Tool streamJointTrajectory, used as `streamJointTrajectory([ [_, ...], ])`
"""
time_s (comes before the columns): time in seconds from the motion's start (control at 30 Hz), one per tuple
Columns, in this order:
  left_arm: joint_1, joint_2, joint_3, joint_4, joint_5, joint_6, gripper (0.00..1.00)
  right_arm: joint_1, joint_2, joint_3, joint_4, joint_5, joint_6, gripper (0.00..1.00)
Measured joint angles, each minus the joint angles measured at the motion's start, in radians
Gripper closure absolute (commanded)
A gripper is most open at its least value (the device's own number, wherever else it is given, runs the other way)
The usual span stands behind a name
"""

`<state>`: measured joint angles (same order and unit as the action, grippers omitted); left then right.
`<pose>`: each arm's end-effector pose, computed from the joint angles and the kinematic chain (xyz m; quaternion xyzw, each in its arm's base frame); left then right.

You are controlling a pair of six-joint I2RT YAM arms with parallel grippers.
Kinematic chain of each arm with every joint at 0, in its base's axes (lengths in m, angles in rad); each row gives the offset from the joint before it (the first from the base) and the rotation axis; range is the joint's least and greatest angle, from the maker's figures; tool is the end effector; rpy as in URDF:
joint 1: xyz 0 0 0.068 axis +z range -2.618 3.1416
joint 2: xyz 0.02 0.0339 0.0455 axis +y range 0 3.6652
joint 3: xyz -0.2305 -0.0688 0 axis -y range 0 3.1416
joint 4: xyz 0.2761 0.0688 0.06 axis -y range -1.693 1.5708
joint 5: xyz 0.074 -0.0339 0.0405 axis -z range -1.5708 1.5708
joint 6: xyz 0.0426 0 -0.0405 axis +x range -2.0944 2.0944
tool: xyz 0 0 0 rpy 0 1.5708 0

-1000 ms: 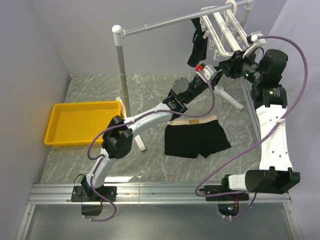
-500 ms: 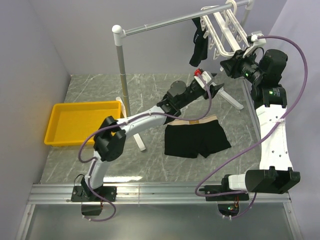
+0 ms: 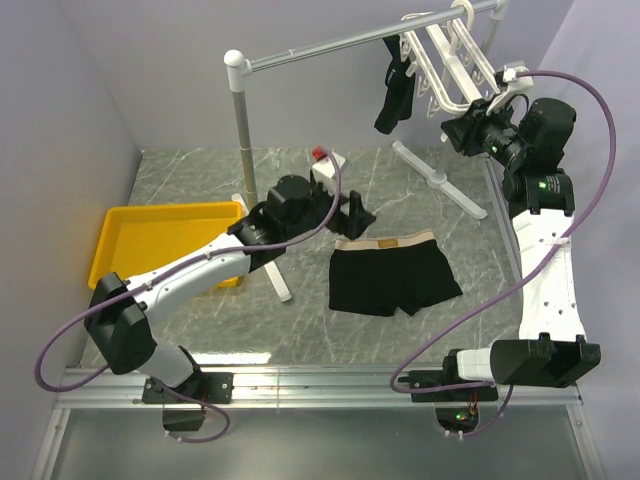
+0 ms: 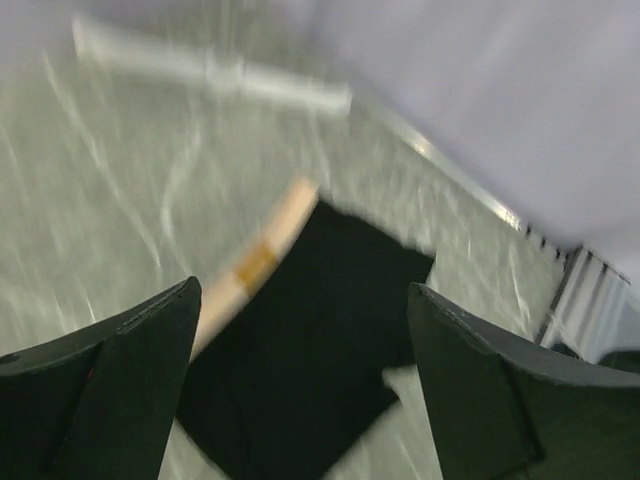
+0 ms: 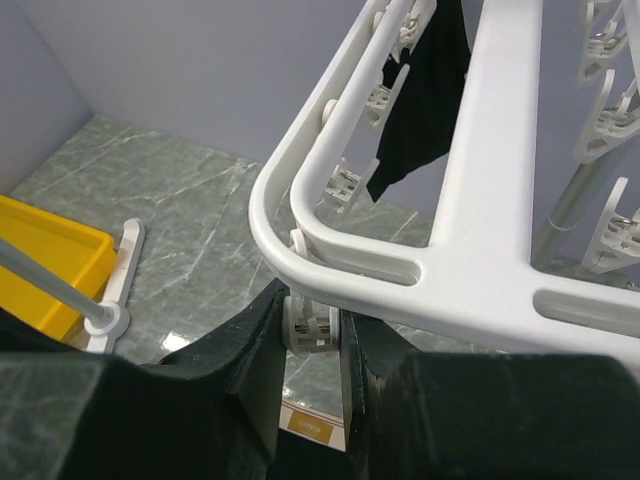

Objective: Clip the underwear to the hanger

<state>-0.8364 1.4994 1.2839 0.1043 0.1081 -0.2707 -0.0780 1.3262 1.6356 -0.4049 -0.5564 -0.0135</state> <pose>0.2658 -0.3013 0.3301 0.2423 0.7046 -0.3842 0.5452 0.3194 -0.0024 0.4679 -0.1617 0.7172 0.1734 0.6553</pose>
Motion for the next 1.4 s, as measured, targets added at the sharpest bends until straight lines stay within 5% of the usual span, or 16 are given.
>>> streamJointTrajectory([
  [0.33, 0.022, 0.122, -0.15, -0.294, -0.111, -0.294, 0.12, 0.0, 0.0, 0.002, -0.001, 0.019, 0.005, 1.0],
  [0.6, 0.016, 0.393, 0.061, -0.45, -0.234, -0.46, 0.06, 0.002, 0.0, 0.002, -0.003, 0.026, 0.005, 1.0],
  [1.4, -0.056, 0.702, 0.401, -0.542, -0.335, -0.606, 0.12, 0.002, 0.0, 0.0, 0.0, 0.025, 0.005, 1.0],
])
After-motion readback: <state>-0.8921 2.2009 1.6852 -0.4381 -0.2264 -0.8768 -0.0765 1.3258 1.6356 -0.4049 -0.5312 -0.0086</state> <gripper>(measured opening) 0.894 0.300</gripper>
